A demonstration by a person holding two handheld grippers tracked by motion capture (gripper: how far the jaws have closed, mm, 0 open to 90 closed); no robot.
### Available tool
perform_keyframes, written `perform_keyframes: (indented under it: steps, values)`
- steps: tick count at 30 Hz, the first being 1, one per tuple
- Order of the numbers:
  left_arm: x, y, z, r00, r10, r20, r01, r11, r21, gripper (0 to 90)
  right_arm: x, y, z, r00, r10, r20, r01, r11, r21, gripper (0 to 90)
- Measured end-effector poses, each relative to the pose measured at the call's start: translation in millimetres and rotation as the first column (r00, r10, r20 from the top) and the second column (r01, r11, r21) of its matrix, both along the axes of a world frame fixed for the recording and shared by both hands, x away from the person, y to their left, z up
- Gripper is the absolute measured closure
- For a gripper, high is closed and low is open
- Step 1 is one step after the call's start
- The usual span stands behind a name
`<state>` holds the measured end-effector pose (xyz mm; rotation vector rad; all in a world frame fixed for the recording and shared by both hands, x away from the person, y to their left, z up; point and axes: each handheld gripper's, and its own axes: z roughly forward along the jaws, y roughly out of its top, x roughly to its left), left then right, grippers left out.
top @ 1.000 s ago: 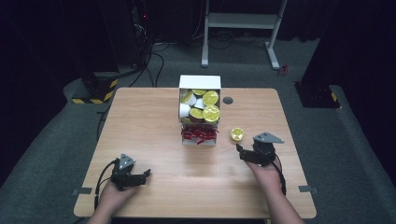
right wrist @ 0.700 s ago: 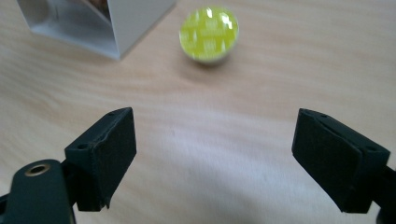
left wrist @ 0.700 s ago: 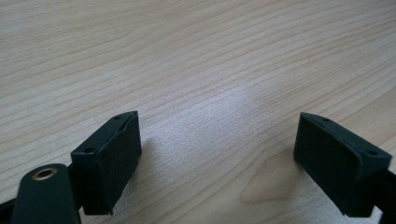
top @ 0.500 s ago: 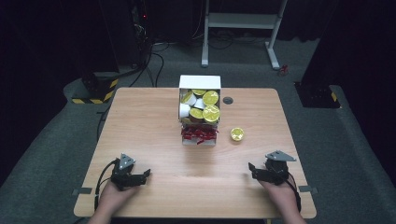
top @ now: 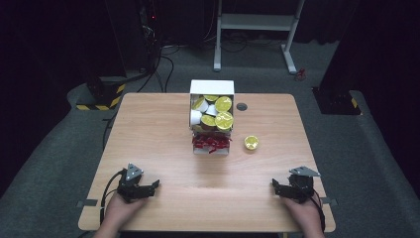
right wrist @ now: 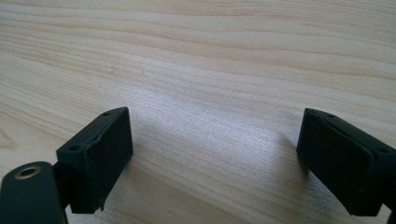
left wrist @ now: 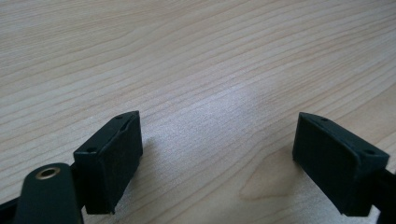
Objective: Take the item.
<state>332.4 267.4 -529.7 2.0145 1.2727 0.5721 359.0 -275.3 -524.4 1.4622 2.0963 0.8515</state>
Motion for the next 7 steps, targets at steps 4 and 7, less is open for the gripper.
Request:
perform_keyframes:
  steps: [4,7]
  values:
    - [-0.1,-0.1,0.1,1.0000,0.003,0.001,-0.003,1.0000,0.002,16.7,-1.1,0.6,0.0,1.0000,0.001,0.001,-0.001,1.000,-0.001,10.5]
    - [-0.3,-0.4,0.1,1.0000,0.007,0.001,-0.007,1.0000,0.001,16.7,-1.2,0.6,0.2,1.0000,0.000,-0.003,0.000,1.000,0.000,10.2]
